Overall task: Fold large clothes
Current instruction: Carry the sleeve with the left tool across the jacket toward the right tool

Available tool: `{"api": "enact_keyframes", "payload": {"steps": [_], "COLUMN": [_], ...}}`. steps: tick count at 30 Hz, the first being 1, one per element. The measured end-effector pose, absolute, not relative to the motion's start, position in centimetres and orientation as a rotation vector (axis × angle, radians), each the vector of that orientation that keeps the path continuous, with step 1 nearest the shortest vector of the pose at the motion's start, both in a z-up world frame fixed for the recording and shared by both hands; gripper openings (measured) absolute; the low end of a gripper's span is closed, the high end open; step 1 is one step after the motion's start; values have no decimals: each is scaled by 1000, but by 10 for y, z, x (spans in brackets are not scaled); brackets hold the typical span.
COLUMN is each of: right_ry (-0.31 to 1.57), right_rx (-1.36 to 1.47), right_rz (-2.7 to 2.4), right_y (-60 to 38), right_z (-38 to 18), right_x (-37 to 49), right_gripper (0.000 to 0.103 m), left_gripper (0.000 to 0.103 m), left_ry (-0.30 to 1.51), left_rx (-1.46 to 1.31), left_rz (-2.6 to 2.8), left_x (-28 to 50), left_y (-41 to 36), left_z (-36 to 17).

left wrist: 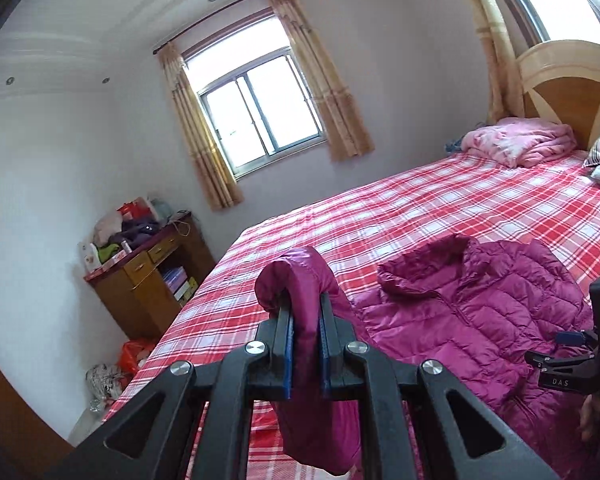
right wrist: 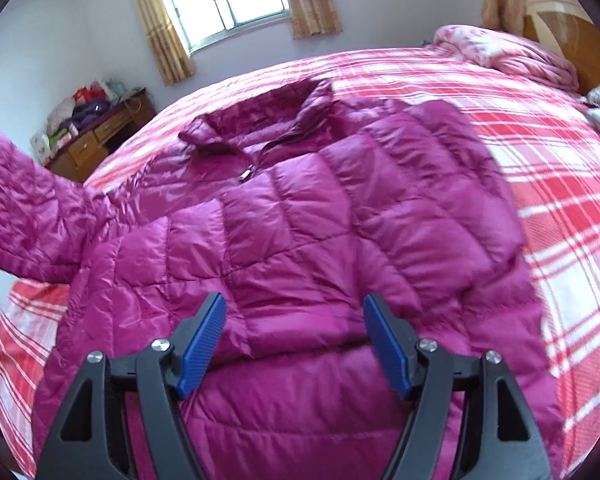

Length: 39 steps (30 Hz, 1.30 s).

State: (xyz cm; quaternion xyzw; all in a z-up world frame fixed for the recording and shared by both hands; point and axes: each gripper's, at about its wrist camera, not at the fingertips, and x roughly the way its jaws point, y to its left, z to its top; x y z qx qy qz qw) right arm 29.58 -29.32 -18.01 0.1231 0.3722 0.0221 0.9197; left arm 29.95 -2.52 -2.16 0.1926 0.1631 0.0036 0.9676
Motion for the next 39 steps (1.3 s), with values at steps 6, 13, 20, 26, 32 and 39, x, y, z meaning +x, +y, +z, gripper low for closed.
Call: {"api": "enact_keyframes", "payload": {"steps": [6, 13, 20, 26, 32, 39], "right_ry": [707, 677, 679, 640, 618, 611], "right_rx": [240, 302, 308, 368, 446, 458], "right_rz": [-57, -75, -59, -29, -10, -9], "right_y": [-319, -332, -330, -338, -348, -348], "right_z": [-172, -183, -186, -188, -190, -190], "right_x": [271, 266, 265, 259, 257, 257], "right_gripper": [77, 82, 83, 83, 83, 84], "left_gripper": [10, 10, 10, 10, 13, 78], "left_ry": [359, 418, 470, 528, 527, 448], "left_rx": [399, 416, 441, 437, 427, 371], "left_rz": [-98, -188, -242, -277, -313, -327], "left_x": [305, 314, 321, 337, 336, 320], "left_y": [-74, -124, -152, -169, -180, -177], "left_z": [-41, -65, -96, -129, -138, -114]}}
